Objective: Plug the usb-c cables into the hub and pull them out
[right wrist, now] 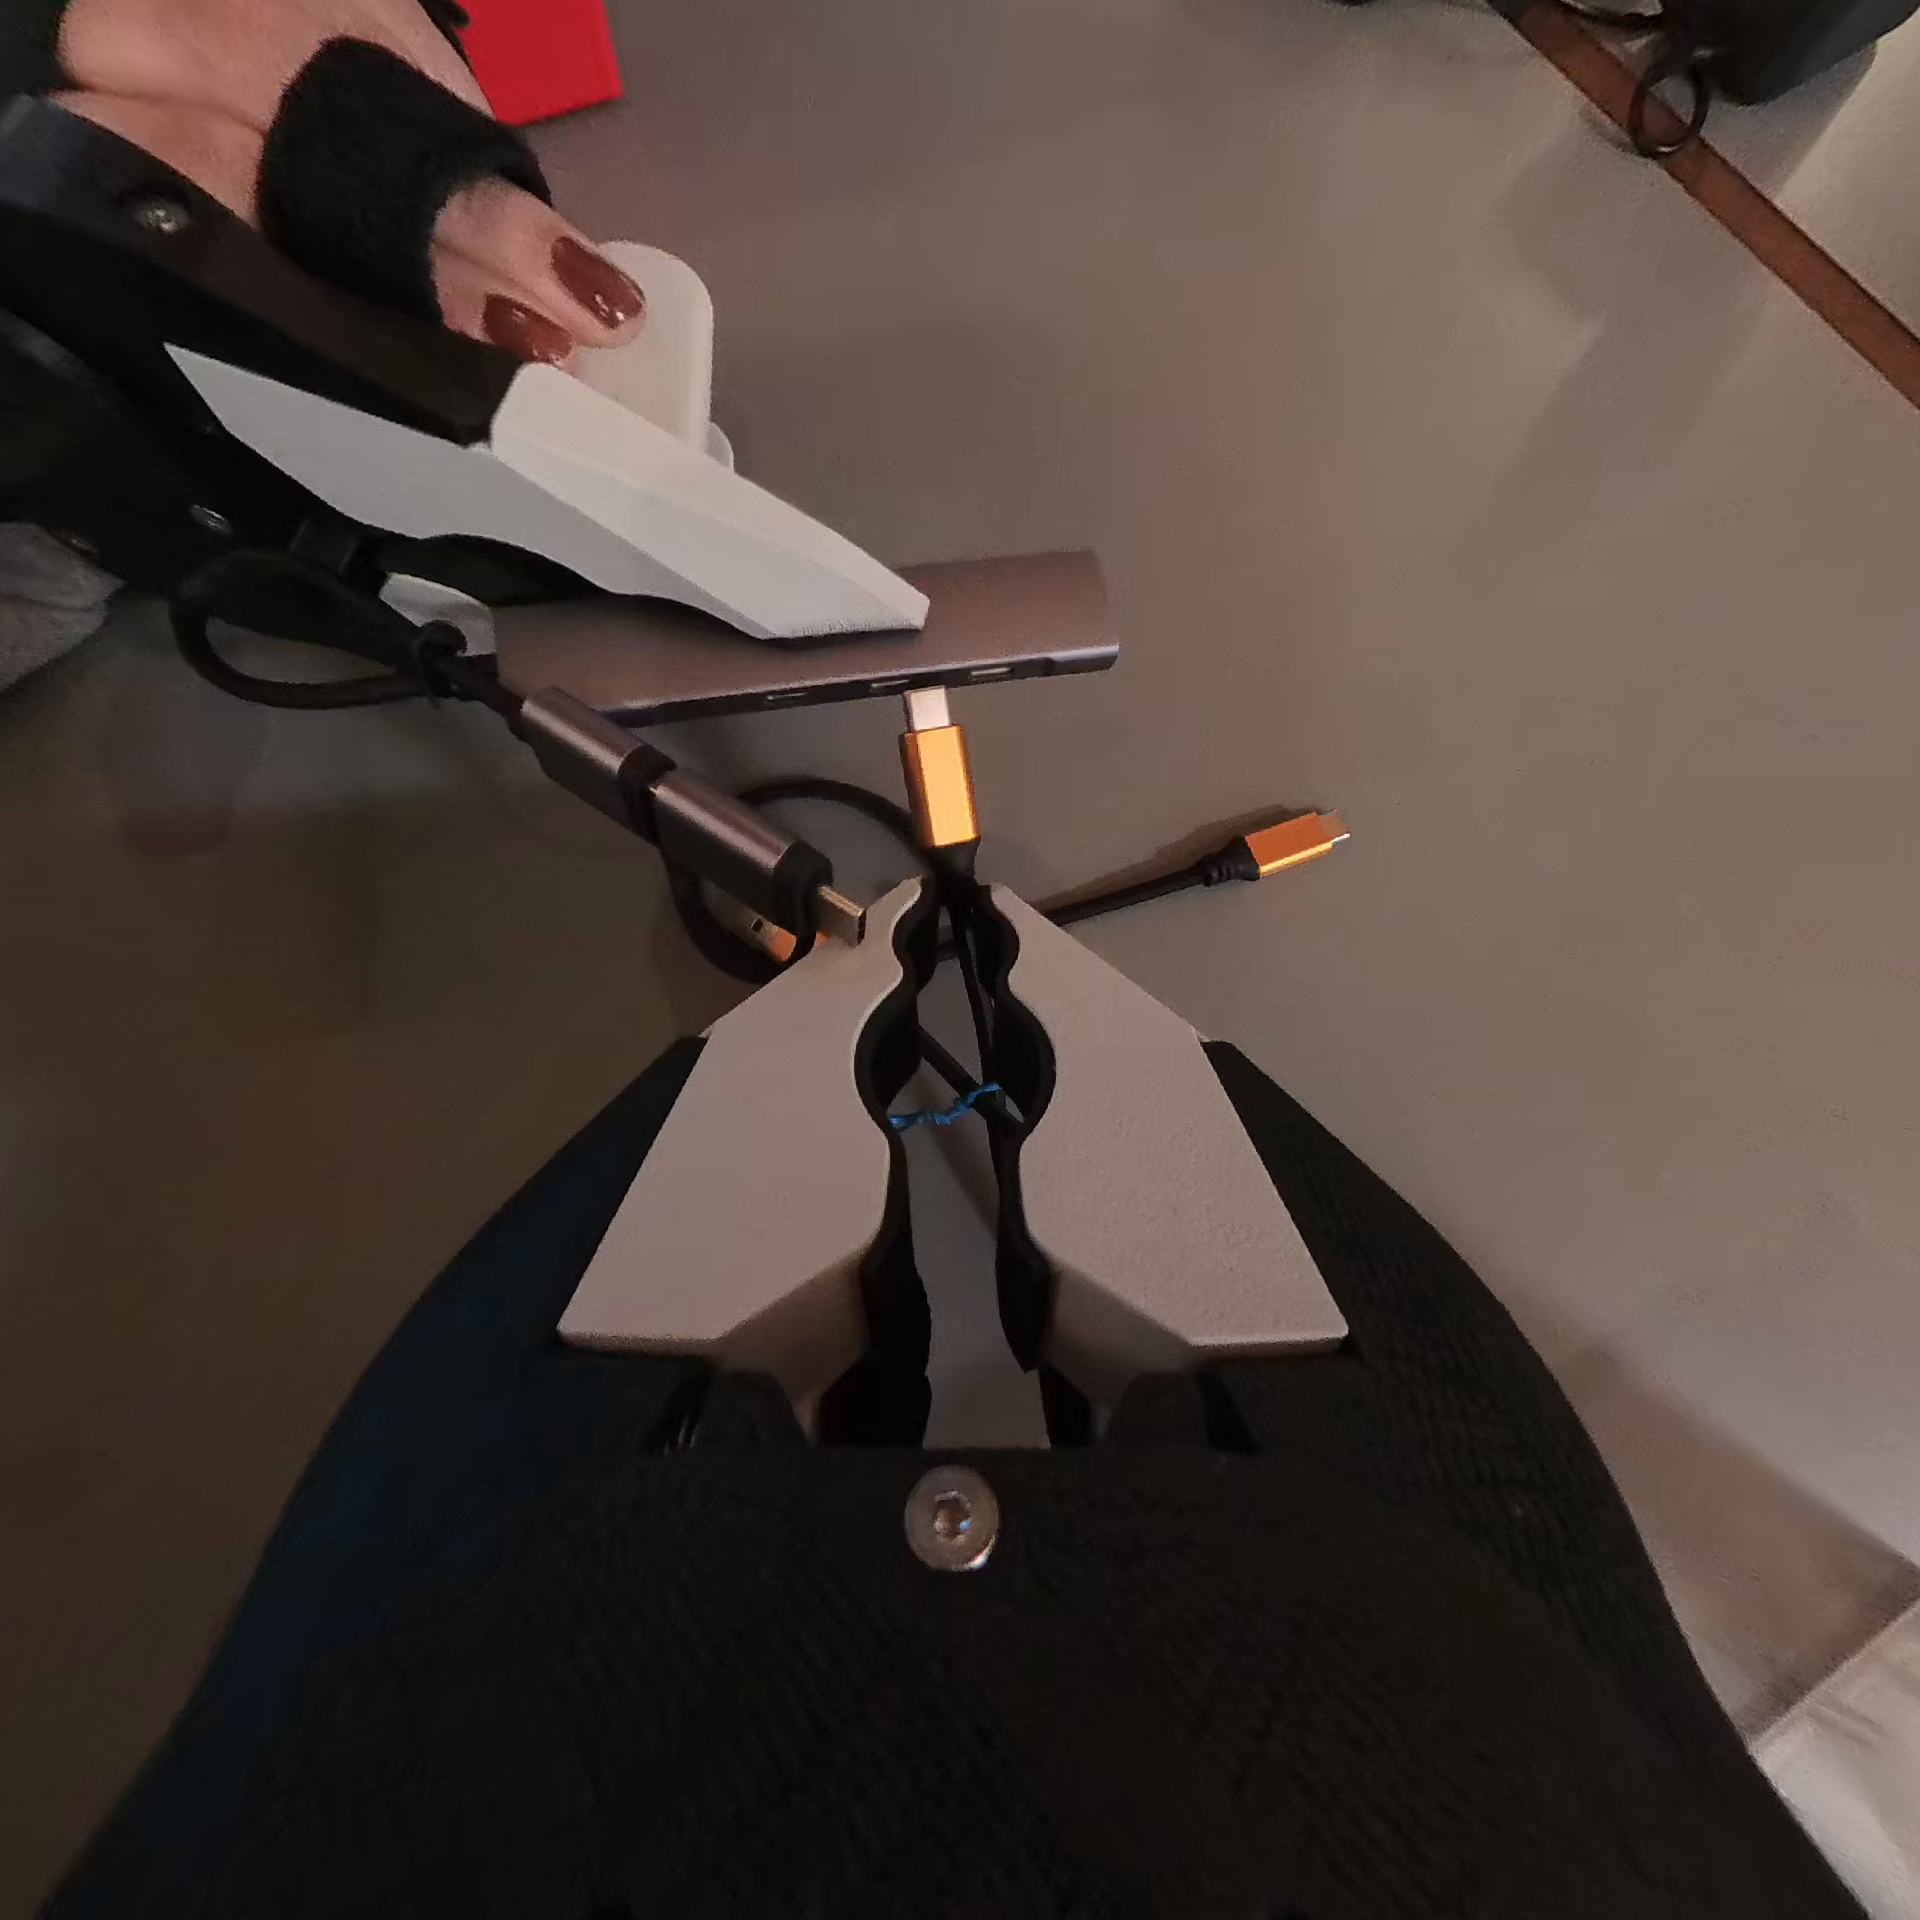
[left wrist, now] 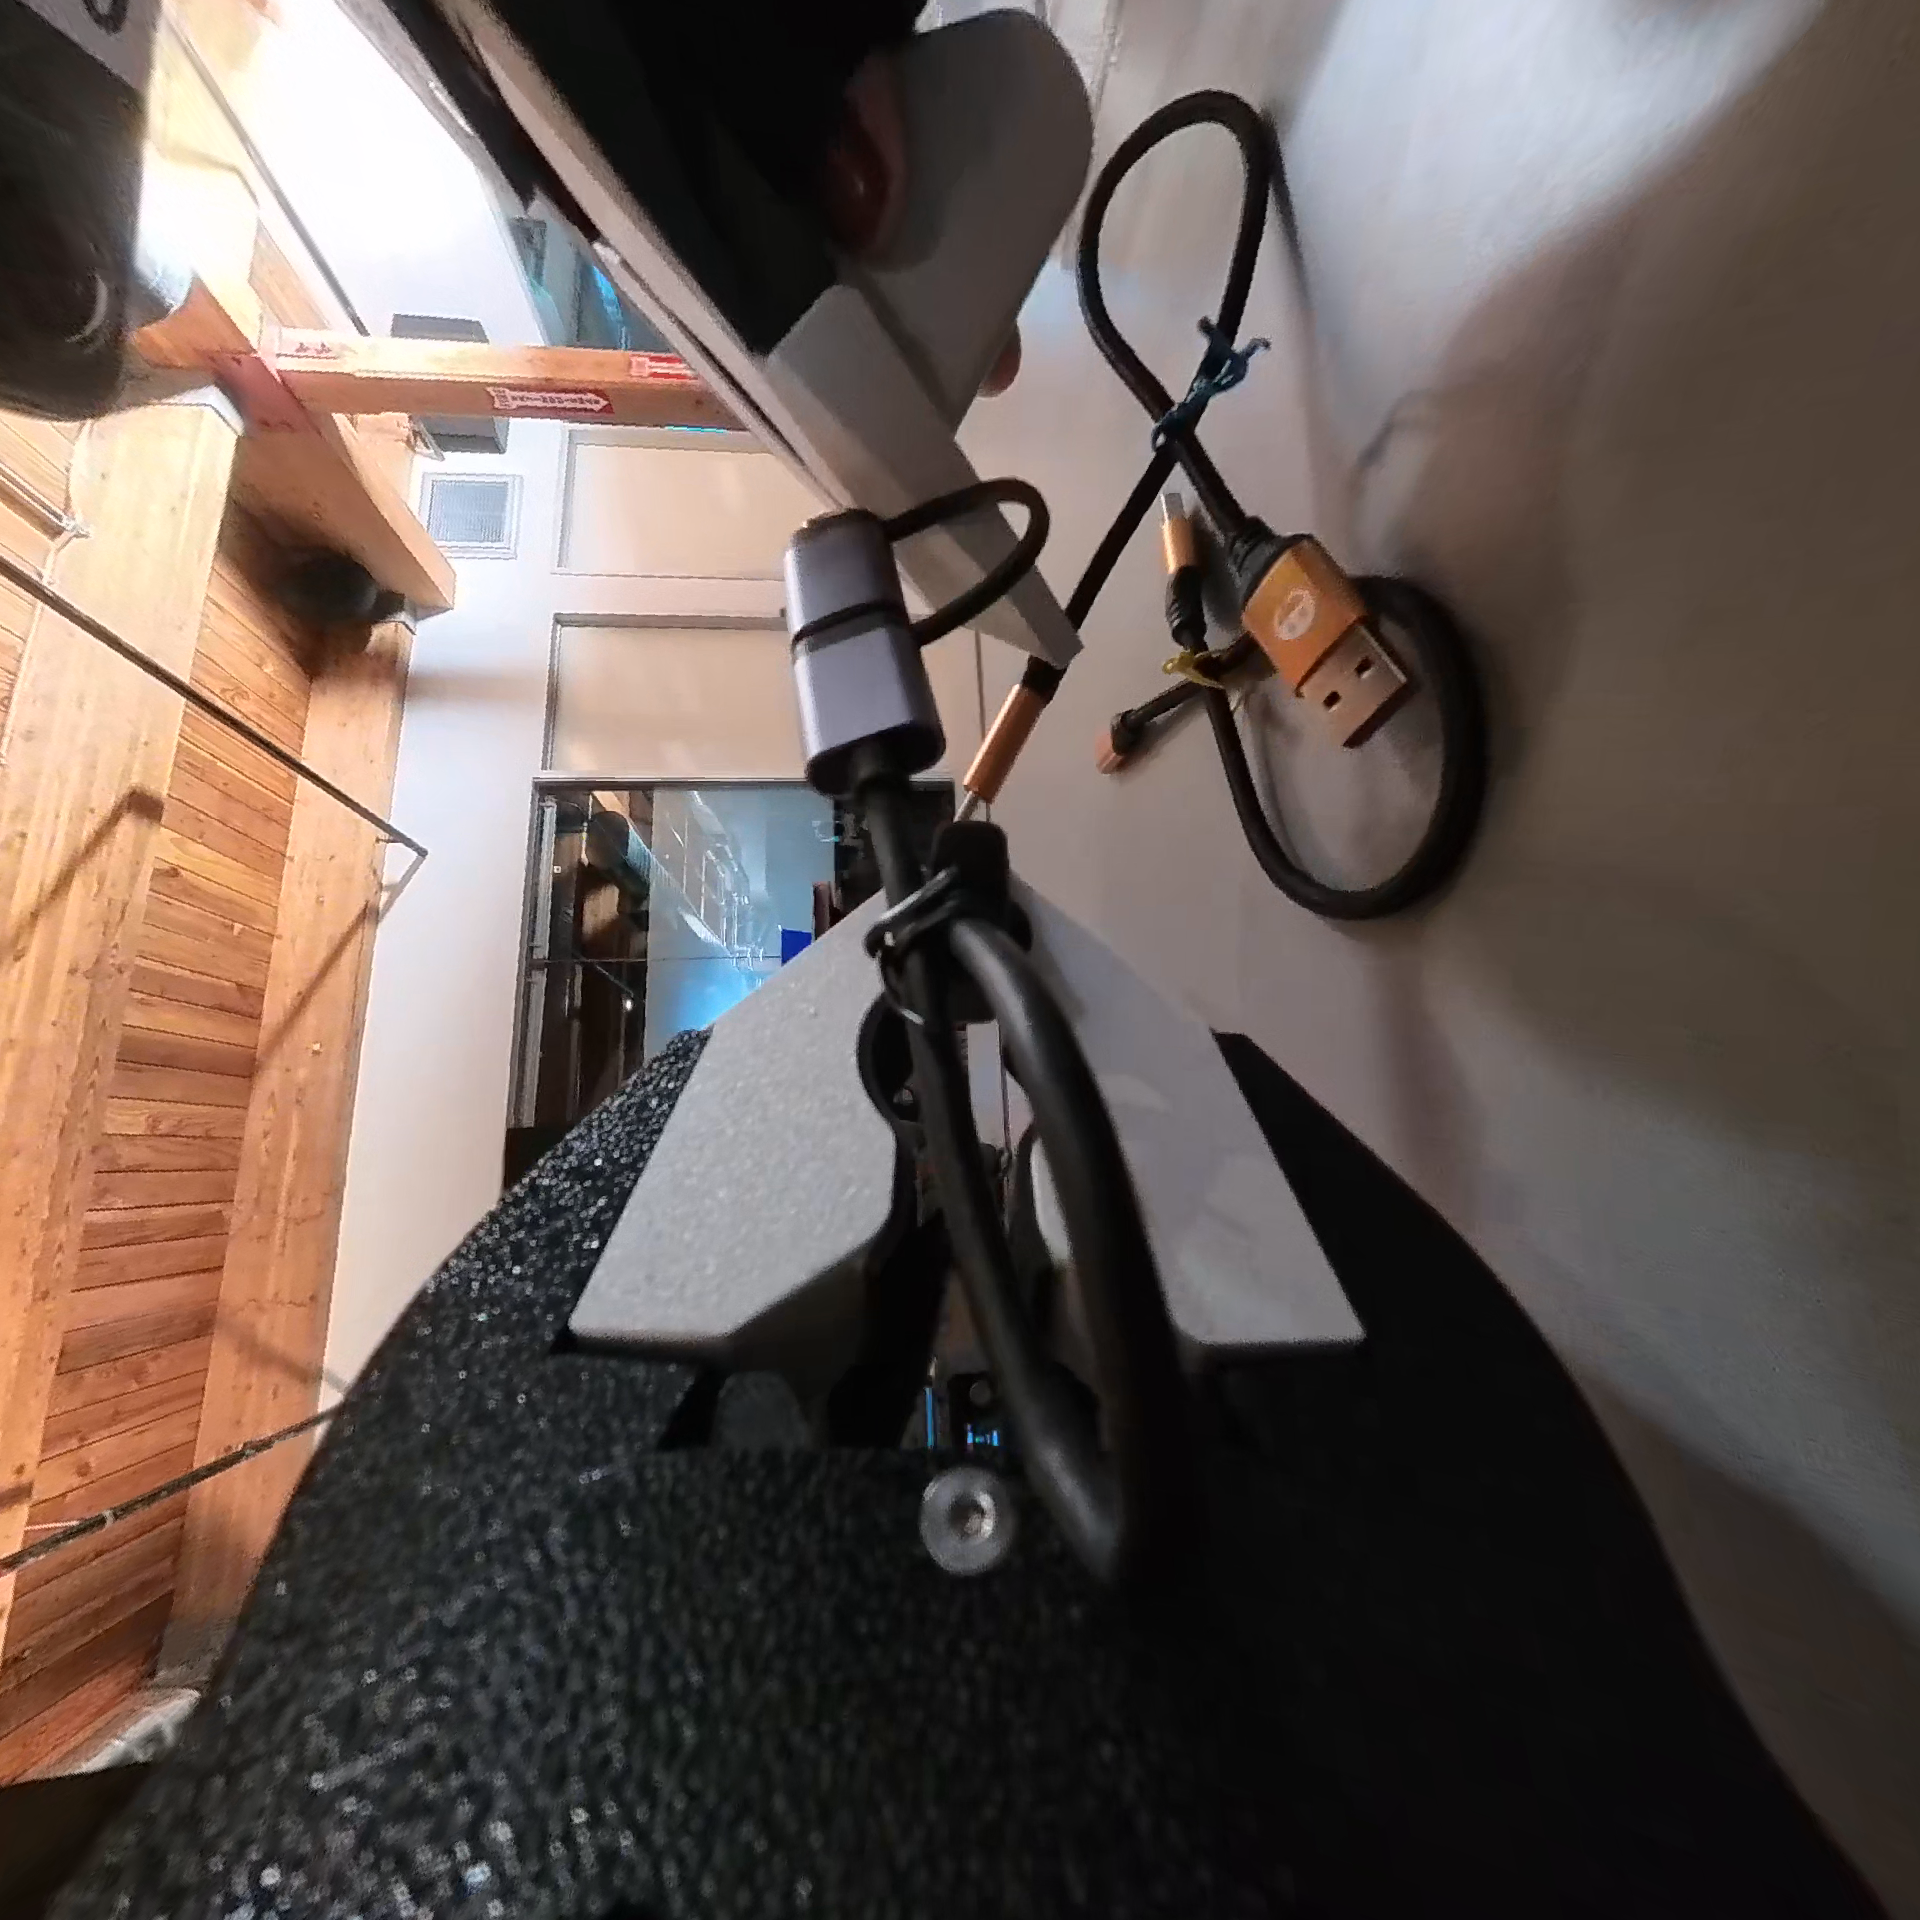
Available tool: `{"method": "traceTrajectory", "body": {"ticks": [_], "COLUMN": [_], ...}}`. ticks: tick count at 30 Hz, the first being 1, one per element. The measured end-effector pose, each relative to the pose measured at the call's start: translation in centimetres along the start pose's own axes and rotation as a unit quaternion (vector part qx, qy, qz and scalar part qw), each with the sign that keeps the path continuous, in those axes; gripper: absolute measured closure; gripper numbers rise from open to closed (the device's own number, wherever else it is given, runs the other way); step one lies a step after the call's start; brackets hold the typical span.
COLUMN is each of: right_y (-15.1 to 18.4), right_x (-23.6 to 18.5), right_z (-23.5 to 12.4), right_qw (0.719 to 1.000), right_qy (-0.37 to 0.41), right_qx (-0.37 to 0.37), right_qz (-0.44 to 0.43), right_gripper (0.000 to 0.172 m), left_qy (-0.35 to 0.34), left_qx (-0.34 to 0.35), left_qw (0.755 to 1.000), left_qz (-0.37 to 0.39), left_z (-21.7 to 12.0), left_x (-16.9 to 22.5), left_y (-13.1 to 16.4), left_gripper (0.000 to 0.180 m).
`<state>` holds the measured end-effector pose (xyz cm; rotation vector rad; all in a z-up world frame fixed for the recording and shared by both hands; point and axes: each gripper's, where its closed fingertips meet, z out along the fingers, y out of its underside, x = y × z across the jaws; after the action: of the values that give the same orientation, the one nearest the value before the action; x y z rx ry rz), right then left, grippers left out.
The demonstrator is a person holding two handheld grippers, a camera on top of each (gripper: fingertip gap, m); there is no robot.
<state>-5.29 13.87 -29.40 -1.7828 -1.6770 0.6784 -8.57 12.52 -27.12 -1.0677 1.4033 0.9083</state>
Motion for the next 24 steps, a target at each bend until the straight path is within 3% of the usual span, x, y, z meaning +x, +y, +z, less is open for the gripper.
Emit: {"method": "traceTrajectory", "body": {"ticks": [24], "right_y": [1.8], "right_x": [-0.5], "right_z": [0.2], "right_qw": [0.998], "right_qy": [-0.013], "right_qx": [-0.048], "right_qz": [-0.029], "right_gripper": [0.168], "left_qy": [0.033], "left_qx": [-0.011], "left_qw": [0.996], "left_qz": [0.087], "left_z": [-0.3], "left_x": [1.7], "left_y": [-0.8], "left_gripper": [0.172]}}
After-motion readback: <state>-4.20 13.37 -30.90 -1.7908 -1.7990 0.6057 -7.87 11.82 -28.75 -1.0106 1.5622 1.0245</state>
